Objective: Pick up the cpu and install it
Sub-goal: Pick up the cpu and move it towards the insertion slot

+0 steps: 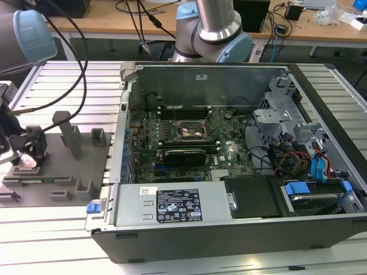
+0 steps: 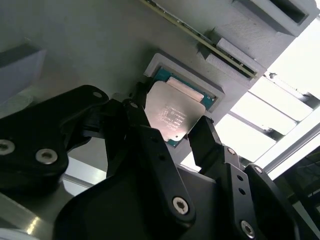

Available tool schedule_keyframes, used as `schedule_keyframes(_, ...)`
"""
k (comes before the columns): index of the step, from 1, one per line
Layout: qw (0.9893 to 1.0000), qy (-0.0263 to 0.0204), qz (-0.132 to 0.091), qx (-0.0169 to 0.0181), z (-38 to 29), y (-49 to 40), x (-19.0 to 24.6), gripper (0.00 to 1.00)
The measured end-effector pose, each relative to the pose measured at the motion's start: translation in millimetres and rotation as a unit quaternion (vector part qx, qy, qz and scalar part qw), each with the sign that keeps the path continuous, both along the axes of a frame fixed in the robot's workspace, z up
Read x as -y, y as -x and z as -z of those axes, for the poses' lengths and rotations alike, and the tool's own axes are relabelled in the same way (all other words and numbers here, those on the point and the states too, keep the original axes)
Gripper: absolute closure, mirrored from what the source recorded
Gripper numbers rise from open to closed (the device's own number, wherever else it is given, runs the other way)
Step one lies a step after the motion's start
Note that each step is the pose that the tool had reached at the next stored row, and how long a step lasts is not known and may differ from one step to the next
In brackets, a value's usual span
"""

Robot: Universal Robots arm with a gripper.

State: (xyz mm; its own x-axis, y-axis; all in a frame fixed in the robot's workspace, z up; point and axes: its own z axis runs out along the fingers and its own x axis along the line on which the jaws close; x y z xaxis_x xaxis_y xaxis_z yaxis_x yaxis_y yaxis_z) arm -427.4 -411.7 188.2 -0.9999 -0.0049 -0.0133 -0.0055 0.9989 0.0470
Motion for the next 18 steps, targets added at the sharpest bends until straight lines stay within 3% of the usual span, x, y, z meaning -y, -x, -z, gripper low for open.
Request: schedule_keyframes(18, 1.0, -0.0001, 0.001, 0.0008, -0.6, -0.2, 0.5, 0.4)
